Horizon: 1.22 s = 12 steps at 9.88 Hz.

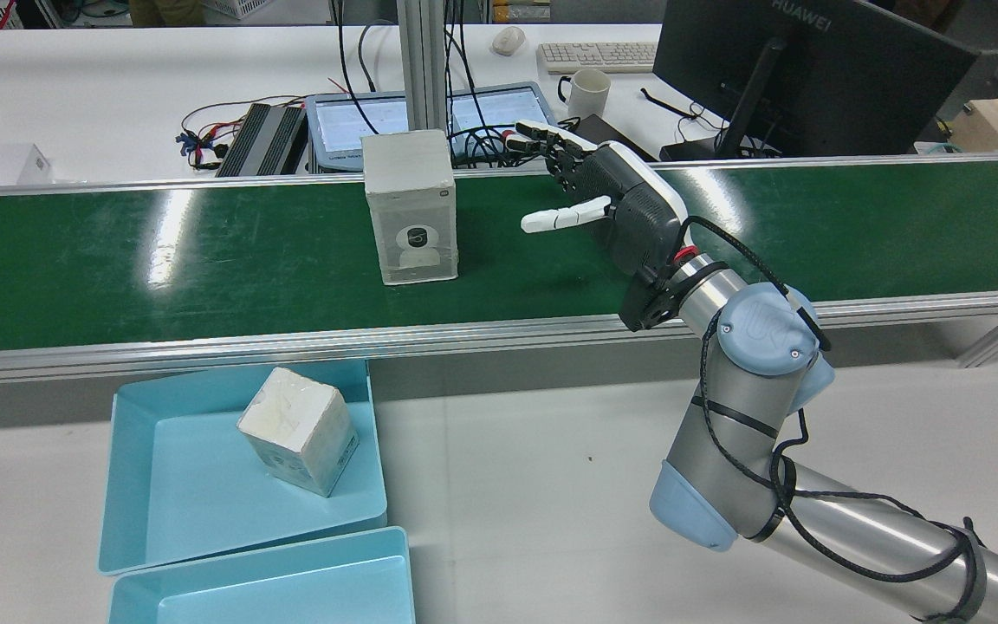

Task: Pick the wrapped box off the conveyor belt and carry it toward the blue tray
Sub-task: 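Close the right hand around the wrapped white box on the belt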

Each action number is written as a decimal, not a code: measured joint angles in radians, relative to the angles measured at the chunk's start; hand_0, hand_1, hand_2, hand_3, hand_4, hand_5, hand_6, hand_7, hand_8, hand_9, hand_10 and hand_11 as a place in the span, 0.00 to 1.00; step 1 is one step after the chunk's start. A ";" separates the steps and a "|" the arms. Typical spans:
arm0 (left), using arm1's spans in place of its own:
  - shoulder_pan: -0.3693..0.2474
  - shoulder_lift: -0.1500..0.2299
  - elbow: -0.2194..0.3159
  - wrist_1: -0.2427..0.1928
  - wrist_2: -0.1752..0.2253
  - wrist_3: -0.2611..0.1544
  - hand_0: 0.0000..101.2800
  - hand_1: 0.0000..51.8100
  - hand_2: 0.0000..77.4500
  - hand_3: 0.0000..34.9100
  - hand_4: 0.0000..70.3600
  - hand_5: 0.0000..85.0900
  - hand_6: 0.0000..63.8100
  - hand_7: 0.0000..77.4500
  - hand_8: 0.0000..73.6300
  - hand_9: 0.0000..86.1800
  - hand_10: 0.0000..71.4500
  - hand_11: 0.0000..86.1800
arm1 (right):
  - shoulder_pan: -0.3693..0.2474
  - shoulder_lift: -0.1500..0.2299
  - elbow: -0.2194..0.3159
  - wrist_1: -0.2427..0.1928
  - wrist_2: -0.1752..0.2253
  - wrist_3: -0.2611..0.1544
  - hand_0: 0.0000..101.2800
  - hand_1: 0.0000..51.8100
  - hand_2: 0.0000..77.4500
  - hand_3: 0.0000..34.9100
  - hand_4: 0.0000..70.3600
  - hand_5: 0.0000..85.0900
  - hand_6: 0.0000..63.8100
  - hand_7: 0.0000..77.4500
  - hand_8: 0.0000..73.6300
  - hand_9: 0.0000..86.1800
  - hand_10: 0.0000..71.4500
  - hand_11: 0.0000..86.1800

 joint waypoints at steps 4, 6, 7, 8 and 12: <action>0.000 0.000 0.000 0.000 0.000 0.000 0.00 0.00 0.01 0.00 0.01 0.01 0.01 0.01 0.01 0.00 0.01 0.01 | -0.001 0.000 -0.003 0.000 0.003 0.000 0.47 0.27 0.13 0.01 0.16 0.14 0.10 0.26 0.02 0.06 0.00 0.01; 0.000 0.000 0.000 0.000 0.000 0.000 0.00 0.00 0.01 0.00 0.01 0.01 0.00 0.01 0.01 0.01 0.00 0.01 | -0.001 0.000 -0.006 0.000 0.003 -0.001 0.47 0.27 0.13 0.00 0.16 0.14 0.10 0.26 0.02 0.06 0.00 0.01; 0.000 0.000 0.000 0.000 0.000 0.000 0.00 0.00 0.01 0.00 0.01 0.01 0.01 0.01 0.01 0.01 0.01 0.01 | -0.001 0.001 -0.012 0.000 0.004 -0.002 0.47 0.27 0.13 0.00 0.16 0.14 0.10 0.26 0.02 0.06 0.00 0.01; 0.000 0.000 0.000 0.000 0.000 0.000 0.00 0.00 0.01 0.00 0.01 0.01 0.01 0.01 0.01 0.00 0.00 0.01 | -0.002 0.002 -0.020 0.001 0.005 -0.003 0.47 0.27 0.13 0.00 0.16 0.14 0.10 0.26 0.02 0.06 0.00 0.01; 0.000 0.000 0.000 0.000 0.000 0.000 0.00 0.00 0.01 0.00 0.01 0.01 0.01 0.01 0.01 0.01 0.01 0.01 | -0.009 0.021 -0.039 0.001 0.004 -0.007 0.47 0.26 0.15 0.00 0.16 0.14 0.10 0.26 0.02 0.06 0.00 0.01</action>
